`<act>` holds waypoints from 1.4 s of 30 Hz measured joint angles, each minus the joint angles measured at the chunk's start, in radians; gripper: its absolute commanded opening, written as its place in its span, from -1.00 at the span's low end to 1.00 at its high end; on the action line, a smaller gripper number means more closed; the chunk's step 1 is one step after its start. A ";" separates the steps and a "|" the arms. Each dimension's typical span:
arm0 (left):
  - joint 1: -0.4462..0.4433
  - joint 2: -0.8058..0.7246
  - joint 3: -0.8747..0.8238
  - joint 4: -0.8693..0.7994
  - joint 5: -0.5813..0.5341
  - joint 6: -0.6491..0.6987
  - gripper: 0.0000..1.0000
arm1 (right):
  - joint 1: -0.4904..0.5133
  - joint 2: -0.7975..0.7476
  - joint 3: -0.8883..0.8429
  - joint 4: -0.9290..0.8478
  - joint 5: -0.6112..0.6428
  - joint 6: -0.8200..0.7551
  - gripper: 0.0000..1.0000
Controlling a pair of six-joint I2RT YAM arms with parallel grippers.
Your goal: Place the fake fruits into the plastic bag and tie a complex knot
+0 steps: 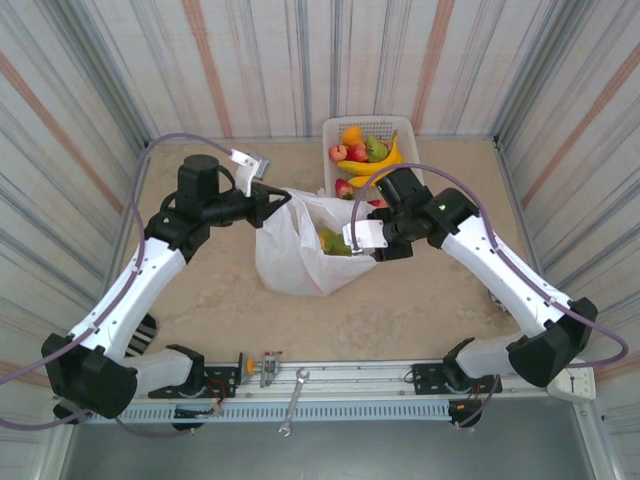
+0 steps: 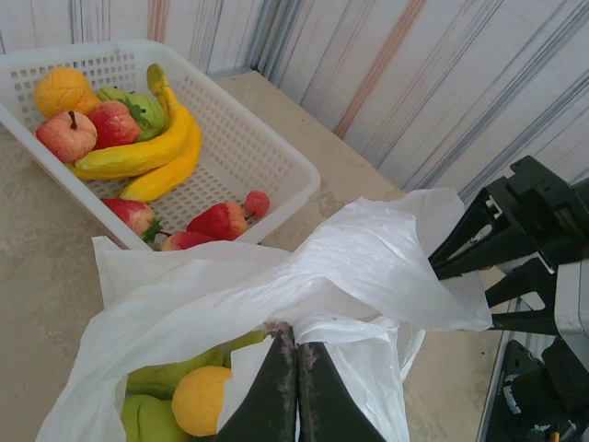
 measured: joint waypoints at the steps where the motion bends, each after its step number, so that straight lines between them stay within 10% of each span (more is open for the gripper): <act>1: 0.000 -0.003 -0.003 0.000 0.000 0.000 -1.00 | 0.000 -0.001 -0.003 0.007 -0.006 0.003 -0.47; 6: 0.000 -0.021 -0.010 0.001 0.005 0.001 -1.00 | -0.052 -0.035 -0.031 0.087 -0.145 0.057 -1.00; 20: 0.142 -0.074 0.008 0.226 0.177 -0.128 -1.00 | -0.289 -0.263 -0.194 0.670 -0.830 0.715 -1.00; 28: 0.180 -0.002 0.048 0.461 0.275 -0.296 -1.00 | -0.304 -0.289 -0.179 0.944 -0.798 1.151 -1.00; 42: 0.126 0.133 0.060 0.658 0.326 -0.447 -1.00 | -0.325 -0.369 -0.084 0.945 -0.628 1.314 -1.00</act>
